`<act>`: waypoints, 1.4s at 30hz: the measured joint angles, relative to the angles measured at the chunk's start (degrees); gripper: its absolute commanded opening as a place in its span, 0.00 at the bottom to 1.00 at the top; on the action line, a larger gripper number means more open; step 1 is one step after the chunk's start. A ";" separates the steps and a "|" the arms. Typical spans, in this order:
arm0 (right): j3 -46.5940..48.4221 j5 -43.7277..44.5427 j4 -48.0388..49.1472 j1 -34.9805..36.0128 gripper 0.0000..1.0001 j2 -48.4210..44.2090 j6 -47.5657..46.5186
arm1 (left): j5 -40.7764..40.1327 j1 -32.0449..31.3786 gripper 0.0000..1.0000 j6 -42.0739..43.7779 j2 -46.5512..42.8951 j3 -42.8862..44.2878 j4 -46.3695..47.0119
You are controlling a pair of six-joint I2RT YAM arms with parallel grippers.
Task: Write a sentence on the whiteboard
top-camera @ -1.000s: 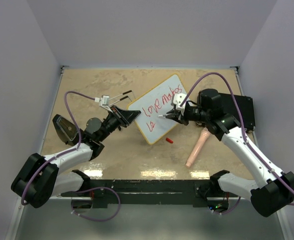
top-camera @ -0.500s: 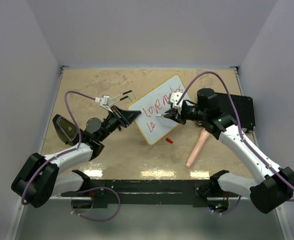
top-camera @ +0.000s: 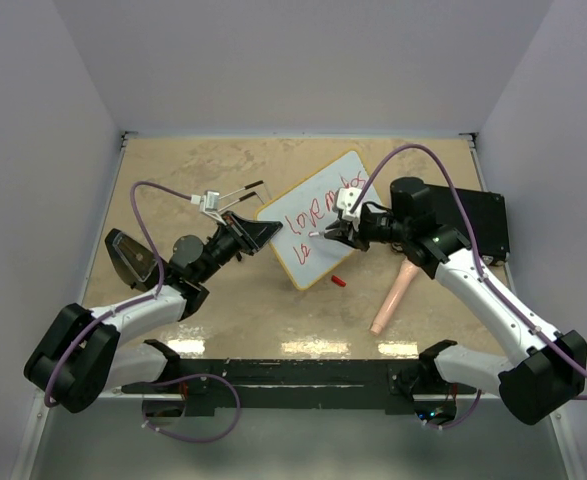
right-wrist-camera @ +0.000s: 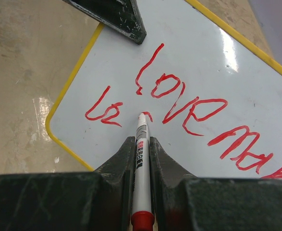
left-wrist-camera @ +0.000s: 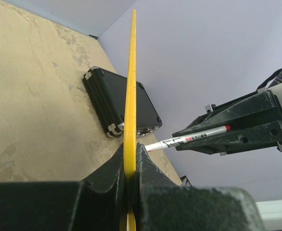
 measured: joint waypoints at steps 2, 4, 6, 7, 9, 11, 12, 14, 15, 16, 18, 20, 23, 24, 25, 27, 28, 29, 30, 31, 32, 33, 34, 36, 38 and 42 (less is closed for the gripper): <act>0.00 -0.50 -0.79 0.00 0.00 0.00 -0.76 | 0.04 0.00 0.00 0.02 0.00 0.00 0.00; 0.00 -0.61 -1.84 0.00 0.00 0.00 -1.53 | 0.04 0.02 0.00 0.04 0.00 0.00 -0.04; 0.00 -0.63 -2.86 0.00 0.00 0.00 -2.23 | 0.02 0.09 0.00 0.07 0.00 0.00 -0.17; 0.00 -0.63 -3.28 0.00 0.00 0.00 -2.62 | 0.04 0.22 0.00 0.07 0.00 0.00 -0.24; 0.00 -0.52 -4.39 0.00 0.00 0.00 -3.43 | 0.04 0.37 0.00 0.07 0.00 0.00 -0.39; 0.00 -0.48 -5.81 0.00 0.00 0.00 -4.28 | 0.04 0.68 0.00 0.07 0.00 0.00 -0.46; 0.00 -0.48 -6.51 0.00 0.00 0.00 -4.83 | 0.09 0.76 0.00 0.07 0.00 0.00 -0.46; 0.00 -0.52 -7.72 0.00 0.00 0.00 -5.79 | 0.20 1.05 0.00 0.04 0.00 0.00 -0.44; 0.00 -0.52 -8.55 0.04 0.00 0.00 -6.43 | 0.24 1.16 0.00 0.04 0.00 0.00 -0.44; 0.00 -0.57 -9.42 0.13 0.00 0.09 -7.06 | 0.24 1.33 0.00 0.04 0.00 0.00 -0.42; 0.00 -0.83 -10.49 0.37 0.00 0.50 -8.13 | 0.28 1.46 0.00 0.07 0.00 0.00 -0.46; 0.02 -1.36 -11.43 0.72 0.00 1.11 -8.92 | 0.28 1.68 0.00 0.09 0.00 0.00 -0.59; 0.17 -2.45 -12.46 1.14 0.00 1.88 -9.40 | 0.24 1.86 0.00 0.11 0.00 0.00 -0.61; 0.33 -2.64 -12.63 1.25 0.00 2.10 -9.40 | 0.26 1.86 0.00 0.11 0.00 0.00 -0.63; 0.68 -2.99 -12.74 1.29 0.00 2.25 -9.33 | 0.28 1.86 0.00 0.09 0.00 0.00 -0.59; 1.44 -3.32 -12.55 1.29 0.00 2.34 -9.01 | 0.44 1.86 0.00 0.02 0.00 0.00 -0.37; 1.79 -3.39 -12.31 1.29 0.00 2.32 -8.83 | 0.50 1.86 0.00 0.00 0.00 0.00 -0.24; 2.29 -3.39 -11.87 1.29 0.00 2.25 -8.39 | 0.59 1.86 0.00 0.00 0.00 0.00 -0.09; 2.69 -3.39 -11.41 1.29 0.00 2.21 -7.96 | 0.63 1.86 0.00 0.00 0.00 0.00 0.02; 2.91 -3.37 -11.04 1.29 0.00 2.14 -7.72 | 0.72 1.86 0.00 0.00 0.00 0.00 0.09; 3.06 -3.26 -10.43 1.29 0.00 2.08 -7.34 | 0.76 1.86 0.00 0.00 0.00 0.00 0.09; 3.13 -3.10 -9.90 1.29 0.00 2.08 -6.91 | 0.79 1.86 0.00 0.00 0.00 0.00 0.07; 3.13 -2.95 -9.44 1.29 0.00 2.08 -6.49 | 0.81 1.86 0.00 0.00 0.00 0.00 0.07; 3.13 -2.10 -8.74 1.29 0.00 2.10 -5.81 | 0.87 1.86 0.00 -0.07 0.00 0.00 0.11; 3.10 -1.75 -8.20 1.29 0.00 2.23 -5.20 | 1.01 1.86 0.00 -0.11 0.02 0.00 0.20; 3.10 -0.57 -7.34 1.29 0.00 2.60 -4.22 | 1.31 1.86 0.00 -0.09 0.09 0.00 0.31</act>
